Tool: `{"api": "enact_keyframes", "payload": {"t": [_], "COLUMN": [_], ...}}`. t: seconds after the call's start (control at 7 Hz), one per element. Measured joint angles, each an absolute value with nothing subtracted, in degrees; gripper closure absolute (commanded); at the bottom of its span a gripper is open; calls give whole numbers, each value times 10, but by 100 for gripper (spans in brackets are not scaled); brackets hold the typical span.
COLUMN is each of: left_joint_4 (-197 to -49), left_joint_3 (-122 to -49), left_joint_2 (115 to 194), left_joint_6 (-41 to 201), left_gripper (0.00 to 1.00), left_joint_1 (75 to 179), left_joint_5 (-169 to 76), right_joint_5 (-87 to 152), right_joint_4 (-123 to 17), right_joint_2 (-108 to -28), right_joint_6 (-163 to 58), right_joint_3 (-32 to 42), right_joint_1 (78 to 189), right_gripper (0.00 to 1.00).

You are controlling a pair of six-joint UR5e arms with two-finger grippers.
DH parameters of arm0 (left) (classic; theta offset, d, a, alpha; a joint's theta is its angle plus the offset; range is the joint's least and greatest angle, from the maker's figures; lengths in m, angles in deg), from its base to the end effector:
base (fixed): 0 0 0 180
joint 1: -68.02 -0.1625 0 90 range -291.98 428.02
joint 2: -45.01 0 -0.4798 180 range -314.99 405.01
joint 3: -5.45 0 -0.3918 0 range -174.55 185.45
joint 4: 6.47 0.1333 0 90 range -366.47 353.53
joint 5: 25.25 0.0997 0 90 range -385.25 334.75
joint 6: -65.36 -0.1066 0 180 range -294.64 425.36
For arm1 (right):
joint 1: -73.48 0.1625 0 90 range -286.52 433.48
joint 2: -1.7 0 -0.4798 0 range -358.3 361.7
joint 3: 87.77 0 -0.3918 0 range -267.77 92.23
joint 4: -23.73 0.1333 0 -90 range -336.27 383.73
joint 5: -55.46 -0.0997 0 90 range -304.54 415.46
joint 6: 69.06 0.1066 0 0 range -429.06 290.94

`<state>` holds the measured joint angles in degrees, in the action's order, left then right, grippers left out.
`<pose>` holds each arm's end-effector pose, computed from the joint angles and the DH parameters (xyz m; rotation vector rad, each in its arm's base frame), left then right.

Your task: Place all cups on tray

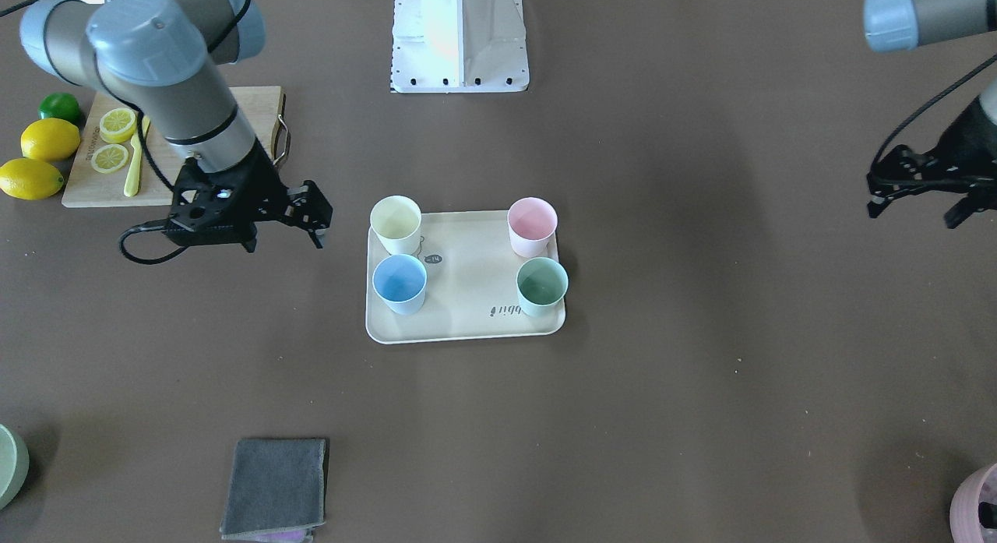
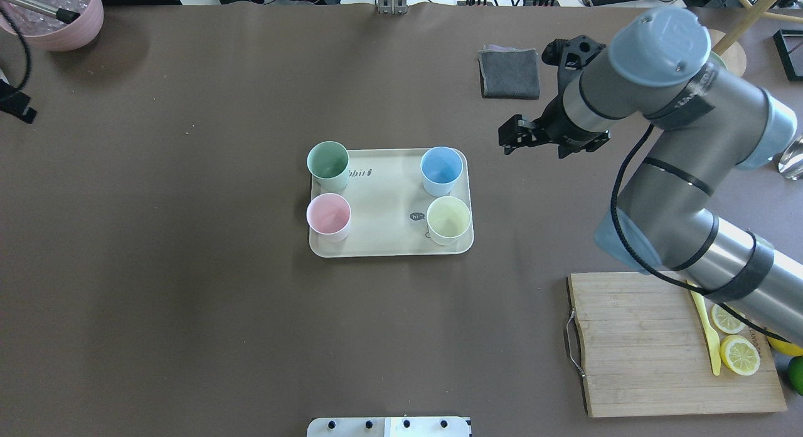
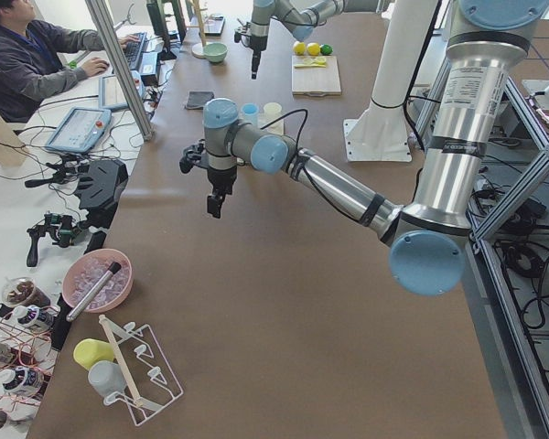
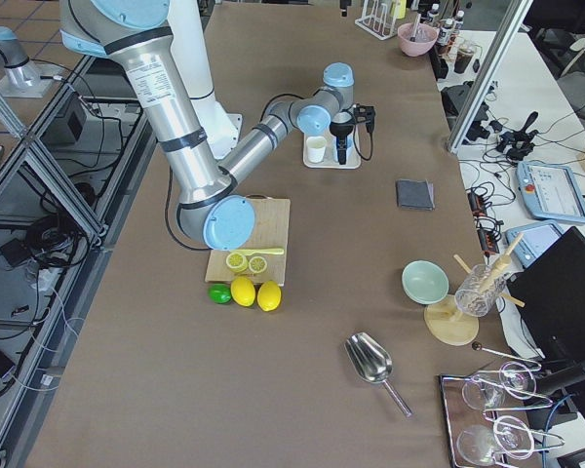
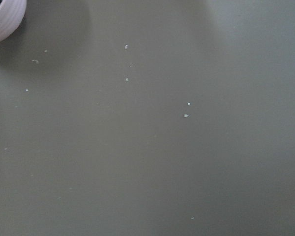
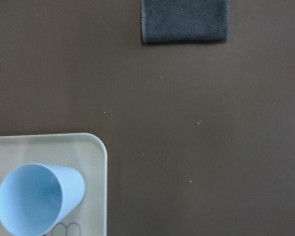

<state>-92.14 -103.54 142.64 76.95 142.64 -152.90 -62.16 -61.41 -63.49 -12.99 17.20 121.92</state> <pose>0.0770 -0.5370 0.5028 0.2135 0.7189 0.1908 -0.3616 -0.5343 0.3445 0.1585 -0.8745 0.0486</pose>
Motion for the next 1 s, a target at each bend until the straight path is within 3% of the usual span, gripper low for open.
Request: {"api": "enact_keyframes", "payload": {"t": [0.43, 1.0], "left_joint_4": [-917, -927], "left_joint_3": [-979, -944], "left_joint_2": [1352, 1287], "left_joint_6": [591, 562], "left_gripper": [2, 2], "left_joint_1": [1571, 1626], "left_joint_5": [-1541, -1541], "right_joint_5": [-711, -735], "right_joint_4": [-675, -722], "right_joint_2": [-704, -855], "right_joint_6": [-386, -650], "right_joint_3": [181, 163], "right_joint_1": [1372, 1542], "right_gripper": [0, 0]}}
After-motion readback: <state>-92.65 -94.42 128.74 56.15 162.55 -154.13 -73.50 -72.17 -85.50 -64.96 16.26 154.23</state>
